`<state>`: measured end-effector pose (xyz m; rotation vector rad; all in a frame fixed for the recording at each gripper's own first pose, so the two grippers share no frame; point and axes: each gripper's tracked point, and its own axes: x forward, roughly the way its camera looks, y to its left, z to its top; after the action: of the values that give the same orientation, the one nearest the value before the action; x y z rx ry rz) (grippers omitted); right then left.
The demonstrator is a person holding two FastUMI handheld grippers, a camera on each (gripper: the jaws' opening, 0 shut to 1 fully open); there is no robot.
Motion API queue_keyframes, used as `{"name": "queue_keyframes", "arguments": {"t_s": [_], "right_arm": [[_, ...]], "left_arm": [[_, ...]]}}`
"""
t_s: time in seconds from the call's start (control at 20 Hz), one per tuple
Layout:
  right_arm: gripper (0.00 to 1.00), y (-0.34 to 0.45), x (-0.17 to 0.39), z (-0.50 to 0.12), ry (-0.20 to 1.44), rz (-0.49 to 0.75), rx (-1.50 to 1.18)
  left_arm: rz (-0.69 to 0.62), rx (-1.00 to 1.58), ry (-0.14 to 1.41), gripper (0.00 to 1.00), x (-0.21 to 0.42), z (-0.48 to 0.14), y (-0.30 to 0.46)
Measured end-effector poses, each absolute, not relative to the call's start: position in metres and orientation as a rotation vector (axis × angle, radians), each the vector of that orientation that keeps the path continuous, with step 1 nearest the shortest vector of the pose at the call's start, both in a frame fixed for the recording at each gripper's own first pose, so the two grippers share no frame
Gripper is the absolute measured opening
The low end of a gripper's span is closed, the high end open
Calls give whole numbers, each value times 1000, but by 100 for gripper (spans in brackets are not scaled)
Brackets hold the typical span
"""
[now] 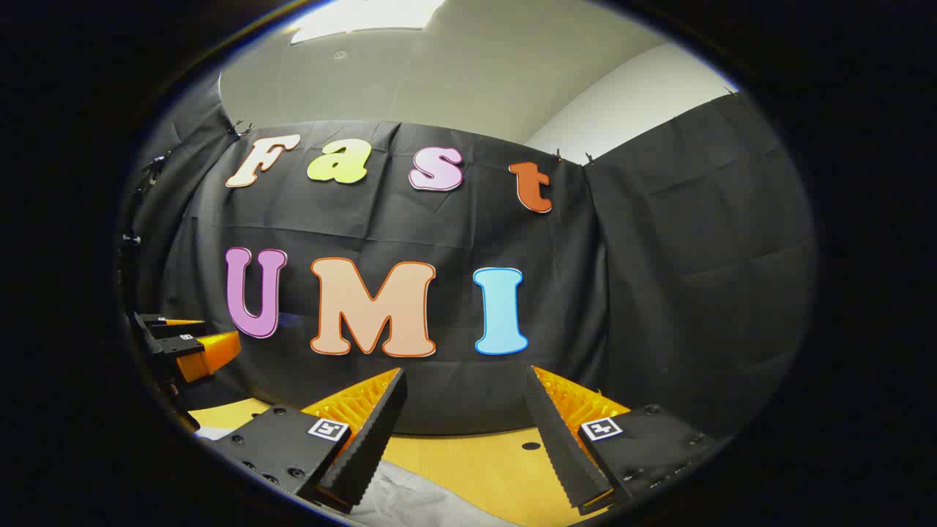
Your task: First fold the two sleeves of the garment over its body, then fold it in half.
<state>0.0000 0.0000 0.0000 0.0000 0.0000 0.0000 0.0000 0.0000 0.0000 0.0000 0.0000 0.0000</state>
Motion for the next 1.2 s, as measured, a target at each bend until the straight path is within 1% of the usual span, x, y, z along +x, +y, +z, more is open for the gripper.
{"name": "queue_keyframes", "arguments": {"t_s": [0.3, 0.35, 0.4, 0.45, 0.55, 0.6, 0.75, 0.8, 0.85, 0.9, 0.95, 1.0, 1.2], "right_arm": [[100, 2, 3, -5, 11, 0, -12], [99, 2, 3, -6, 10, 1, -15], [100, 3, 3, -5, 5, 6, -14], [99, 4, 4, -6, 4, 8, -10], [100, 5, 4, -7, 6, 15, 8], [100, 6, 5, -8, 10, 18, 18], [100, 6, 8, -18, 34, 21, 35], [95, 6, 9, -20, 43, 23, 36], [95, 7, 10, -24, 52, 26, 37], [96, 7, 11, -26, 58, 29, 36], [100, 8, 11, -28, 62, 32, 33], [99, 8, 11, -29, 63, 36, 29], [99, 9, 11, -36, 73, 72, -7]], "left_arm": [[8, 15, 0, 91, -2, 1, 4], [7, 12, -3, 91, -1, 2, 5], [8, 13, -6, 91, -1, 3, 5], [10, 20, -7, 91, -1, 2, 6], [19, 43, -15, 91, -2, 5, 10], [24, 55, -22, 93, -3, 9, 13], [44, 76, -33, 91, -7, 10, 23], [50, 73, -25, 92, -8, 9, 26], [56, 67, -15, 94, -10, 4, 29], [62, 63, -5, 94, -12, 1, 31], [69, 63, 4, 92, -13, -1, 34], [74, 66, 9, 92, -14, -3, 36], [81, 73, 18, 91, -13, -5, 39]]}}
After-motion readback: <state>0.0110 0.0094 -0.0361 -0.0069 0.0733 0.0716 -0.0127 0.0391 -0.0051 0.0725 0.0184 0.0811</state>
